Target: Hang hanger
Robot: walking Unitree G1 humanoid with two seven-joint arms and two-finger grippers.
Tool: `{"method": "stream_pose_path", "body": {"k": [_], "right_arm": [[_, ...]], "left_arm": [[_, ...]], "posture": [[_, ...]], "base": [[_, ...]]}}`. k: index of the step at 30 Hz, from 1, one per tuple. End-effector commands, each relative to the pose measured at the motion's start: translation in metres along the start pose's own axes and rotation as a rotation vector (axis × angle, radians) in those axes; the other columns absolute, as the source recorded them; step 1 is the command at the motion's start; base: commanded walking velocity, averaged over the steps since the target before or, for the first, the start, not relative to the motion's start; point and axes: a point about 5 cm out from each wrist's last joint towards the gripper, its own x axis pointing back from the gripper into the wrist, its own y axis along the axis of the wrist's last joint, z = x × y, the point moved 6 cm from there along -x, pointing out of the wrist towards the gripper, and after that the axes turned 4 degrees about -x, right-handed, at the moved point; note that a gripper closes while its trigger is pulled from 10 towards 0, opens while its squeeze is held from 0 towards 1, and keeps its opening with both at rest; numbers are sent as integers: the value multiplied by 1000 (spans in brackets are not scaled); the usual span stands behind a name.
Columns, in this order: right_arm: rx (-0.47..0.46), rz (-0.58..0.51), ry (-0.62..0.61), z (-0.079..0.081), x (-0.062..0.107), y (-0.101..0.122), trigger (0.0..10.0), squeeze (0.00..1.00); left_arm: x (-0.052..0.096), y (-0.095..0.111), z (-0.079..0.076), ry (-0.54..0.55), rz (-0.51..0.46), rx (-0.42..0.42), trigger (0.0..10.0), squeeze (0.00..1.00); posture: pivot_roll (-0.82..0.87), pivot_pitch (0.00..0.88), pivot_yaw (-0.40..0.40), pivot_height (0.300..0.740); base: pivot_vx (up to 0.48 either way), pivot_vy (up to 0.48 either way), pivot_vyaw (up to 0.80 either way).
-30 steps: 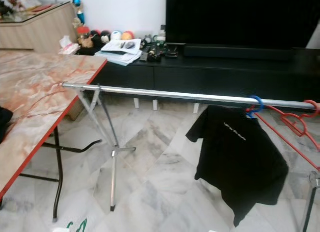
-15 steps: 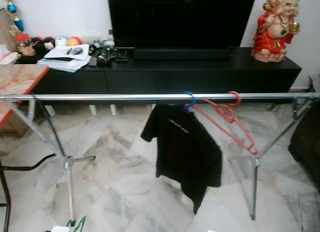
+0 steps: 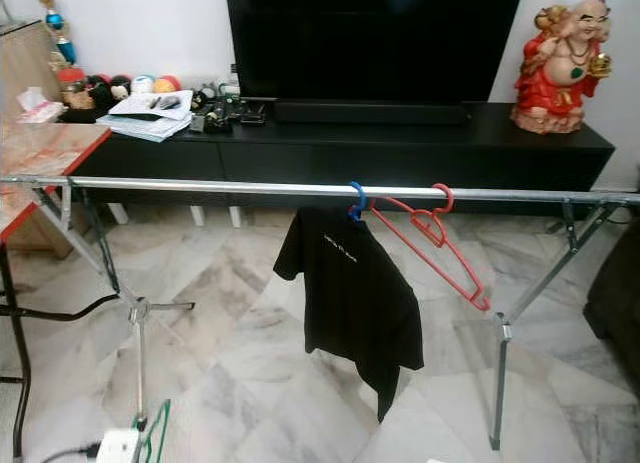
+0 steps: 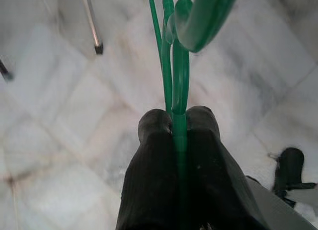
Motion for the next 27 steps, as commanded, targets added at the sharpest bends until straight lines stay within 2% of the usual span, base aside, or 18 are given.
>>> {"method": "stream_pose_path", "body": {"k": [1,3,7,8,12,18,24,27], "right_arm": [[16,14,9,3,0,-2,10000,0],[39,16,19,5,-1,-1,10000,0],[87,14,33,7,-1,1,10000,0],[107,13,24,3,0,1,10000,0],[94,20,4,-15,2,1,10000,0],[81,21,-3,-23,4,3,10000,0],[81,15,3,-23,3,7,10000,0],[65,9,18,-9,0,10,10000,0]], "left_arm": [[1,-7,4,11,21,-37,10000,0],[3,-14,7,28,43,-33,10000,0],[5,-22,4,14,58,-55,10000,0],[5,-23,2,11,59,-53,10000,0],[5,-24,-1,7,57,-58,10000,0],[5,-22,-5,-2,56,-66,10000,0],[2,-4,-7,3,-8,-33,10000,0],[1,3,-4,25,-40,-2,10000,0]], "posture": [[7,40,6,740],[0,40,8,740],[-6,44,10,740],[-2,45,10,740],[3,47,9,740],[2,46,7,740],[5,47,4,740],[10,49,0,740]], "base": [[0,0,0],[0,-298,0],[0,-476,0],[0,-480,544],[0,-480,762],[0,-471,200],[0,0,0],[0,0,0]]}}
